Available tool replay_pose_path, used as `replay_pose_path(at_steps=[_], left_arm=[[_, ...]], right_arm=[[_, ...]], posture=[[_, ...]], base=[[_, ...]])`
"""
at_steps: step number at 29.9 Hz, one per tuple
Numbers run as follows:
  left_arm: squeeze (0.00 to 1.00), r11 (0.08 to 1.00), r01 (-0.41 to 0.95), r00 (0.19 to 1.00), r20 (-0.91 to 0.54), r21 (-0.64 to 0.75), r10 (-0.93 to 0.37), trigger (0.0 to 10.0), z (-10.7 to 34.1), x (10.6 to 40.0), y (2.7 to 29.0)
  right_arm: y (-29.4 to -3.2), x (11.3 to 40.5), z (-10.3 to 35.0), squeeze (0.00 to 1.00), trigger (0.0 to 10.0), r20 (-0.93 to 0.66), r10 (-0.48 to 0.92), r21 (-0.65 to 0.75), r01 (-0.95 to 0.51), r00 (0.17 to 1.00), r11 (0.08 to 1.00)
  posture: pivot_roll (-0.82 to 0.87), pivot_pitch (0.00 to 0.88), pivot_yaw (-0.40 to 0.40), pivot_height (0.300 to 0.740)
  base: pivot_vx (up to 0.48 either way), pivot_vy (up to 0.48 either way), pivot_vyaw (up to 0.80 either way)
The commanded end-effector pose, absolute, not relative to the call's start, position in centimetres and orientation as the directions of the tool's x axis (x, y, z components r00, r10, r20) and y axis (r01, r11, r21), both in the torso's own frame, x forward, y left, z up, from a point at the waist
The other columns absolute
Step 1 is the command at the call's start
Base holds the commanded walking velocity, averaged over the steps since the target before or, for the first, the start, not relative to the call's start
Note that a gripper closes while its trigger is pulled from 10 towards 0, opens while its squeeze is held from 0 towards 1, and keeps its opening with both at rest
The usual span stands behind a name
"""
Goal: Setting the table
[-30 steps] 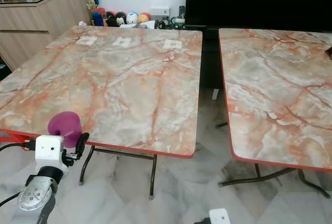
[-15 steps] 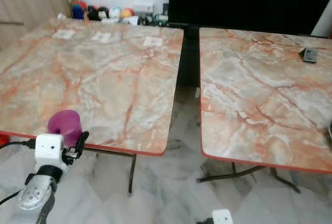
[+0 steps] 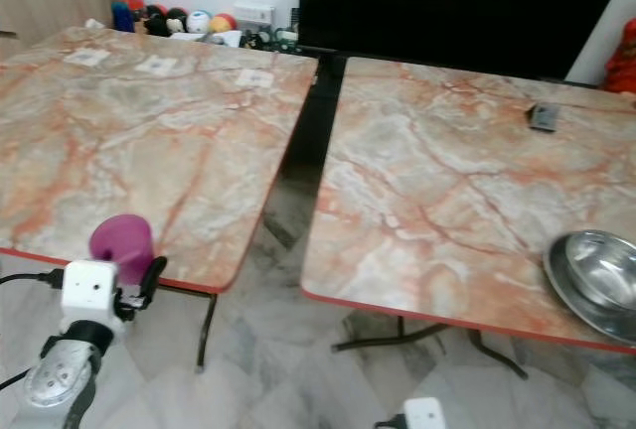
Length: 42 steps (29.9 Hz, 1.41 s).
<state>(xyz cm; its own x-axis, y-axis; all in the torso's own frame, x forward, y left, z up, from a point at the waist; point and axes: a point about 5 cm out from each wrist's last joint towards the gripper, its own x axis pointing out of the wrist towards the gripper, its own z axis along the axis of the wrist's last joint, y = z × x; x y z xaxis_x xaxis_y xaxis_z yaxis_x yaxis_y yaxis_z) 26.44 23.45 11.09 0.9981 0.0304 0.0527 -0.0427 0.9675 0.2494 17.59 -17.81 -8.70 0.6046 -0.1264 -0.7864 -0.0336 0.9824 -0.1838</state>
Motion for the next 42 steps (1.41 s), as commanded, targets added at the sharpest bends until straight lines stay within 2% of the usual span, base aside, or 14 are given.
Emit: replay_pose_path(at_steps=[1,34,42], left_arm=[[0.00,0.968,-0.020,0.998,0.064,0.252,0.004,10.0,11.39,26.53,23.02],[0.00,0.970,0.003,0.997,0.075,0.243,-0.022,10.0,11.51,26.76,22.44],[0.00,0.976,0.035,0.996,0.072,0.214,-0.052,10.0,11.40,26.79,22.04]], right_arm=[[-18.99,17.15,-8.78,0.00,10.0,-0.793,-0.157,-0.208,-0.019,0.589,0.978],[-19.06,17.00,-8.83,0.00,10.0,-0.794,-0.160,-0.209,-0.016,0.587,0.978],[-19.03,16.92,-8.87,0.00,10.0,-0.795,-0.159,-0.209,-0.017,0.585,0.978]], posture=[[0.06,0.102,-0.025,0.740],[0.05,0.083,-0.023,0.740],[0.05,0.074,-0.019,0.740]], base=[[0.000,-0.431,0.00],[0.000,-0.429,0.00],[0.000,0.000,0.00]])
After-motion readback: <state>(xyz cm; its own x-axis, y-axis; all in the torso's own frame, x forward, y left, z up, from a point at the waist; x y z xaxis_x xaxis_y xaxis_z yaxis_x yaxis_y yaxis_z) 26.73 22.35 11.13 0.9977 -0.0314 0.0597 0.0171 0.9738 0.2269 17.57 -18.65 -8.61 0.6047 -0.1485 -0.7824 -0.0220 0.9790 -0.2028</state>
